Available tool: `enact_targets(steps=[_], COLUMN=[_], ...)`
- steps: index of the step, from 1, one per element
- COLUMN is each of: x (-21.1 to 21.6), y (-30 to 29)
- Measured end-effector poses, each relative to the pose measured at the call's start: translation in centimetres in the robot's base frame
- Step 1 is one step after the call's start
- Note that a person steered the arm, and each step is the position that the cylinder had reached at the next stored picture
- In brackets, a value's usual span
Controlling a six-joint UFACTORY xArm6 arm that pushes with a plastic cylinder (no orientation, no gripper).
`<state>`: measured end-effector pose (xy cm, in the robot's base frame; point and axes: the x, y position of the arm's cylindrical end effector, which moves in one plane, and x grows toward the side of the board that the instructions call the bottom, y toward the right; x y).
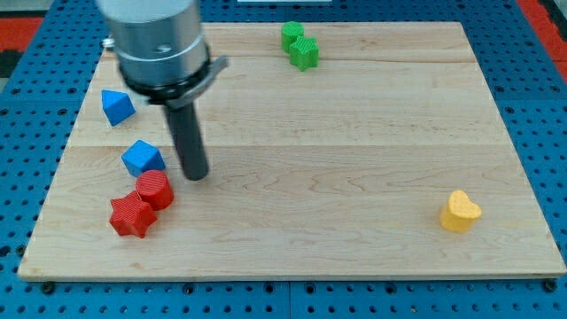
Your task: Slide the blue blocks diagonally to the hexagon
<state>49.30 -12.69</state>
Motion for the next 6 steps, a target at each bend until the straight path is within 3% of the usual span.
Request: enact_targets(steps=[1, 5, 6], x=[0.2, -4.7, -1.6], y=[-4.6, -9.7, -12.6])
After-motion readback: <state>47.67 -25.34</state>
